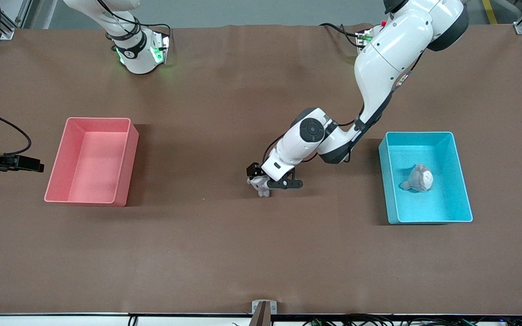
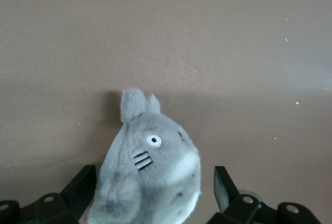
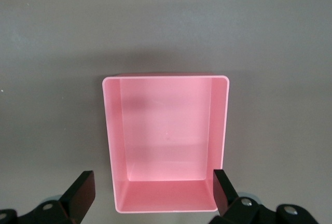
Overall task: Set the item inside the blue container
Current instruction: 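Grasp the second plush with the left gripper and lift it, then lower the second plush into the blue box and open the left gripper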
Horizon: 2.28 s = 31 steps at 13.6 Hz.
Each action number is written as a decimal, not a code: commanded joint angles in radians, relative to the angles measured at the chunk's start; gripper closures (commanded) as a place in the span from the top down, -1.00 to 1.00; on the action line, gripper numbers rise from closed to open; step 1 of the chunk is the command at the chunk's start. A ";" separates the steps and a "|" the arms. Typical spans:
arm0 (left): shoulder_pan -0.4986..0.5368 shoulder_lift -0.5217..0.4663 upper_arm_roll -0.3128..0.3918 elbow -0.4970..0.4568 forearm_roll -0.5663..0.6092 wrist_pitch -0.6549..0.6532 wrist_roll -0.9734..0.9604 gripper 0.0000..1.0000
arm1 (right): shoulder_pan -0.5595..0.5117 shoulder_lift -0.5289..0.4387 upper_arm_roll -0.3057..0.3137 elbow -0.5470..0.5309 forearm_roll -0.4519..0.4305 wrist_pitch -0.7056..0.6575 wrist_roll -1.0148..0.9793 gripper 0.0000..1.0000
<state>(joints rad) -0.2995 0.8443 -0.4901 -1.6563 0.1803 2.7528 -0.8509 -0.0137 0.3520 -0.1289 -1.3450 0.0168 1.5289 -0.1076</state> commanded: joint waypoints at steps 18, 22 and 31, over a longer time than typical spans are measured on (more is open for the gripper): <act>0.043 -0.132 0.010 -0.014 0.030 -0.155 -0.034 -0.53 | 0.009 -0.442 0.018 -0.338 -0.060 0.017 -0.011 1.00; 0.143 -0.334 0.004 -0.112 0.030 -0.290 -0.016 -0.53 | 0.009 -0.455 0.018 -0.336 -0.061 0.019 -0.011 1.00; 0.725 -0.609 -0.215 -0.257 0.016 -0.741 0.509 -0.53 | 0.015 -0.455 0.022 -0.336 -0.055 0.033 -0.011 1.00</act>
<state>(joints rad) 0.2948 0.2869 -0.6606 -1.8812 0.1879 2.0777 -0.4931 -0.0015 -0.0699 -0.1094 -1.6456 -0.0236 1.5461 -0.1092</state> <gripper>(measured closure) 0.767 0.000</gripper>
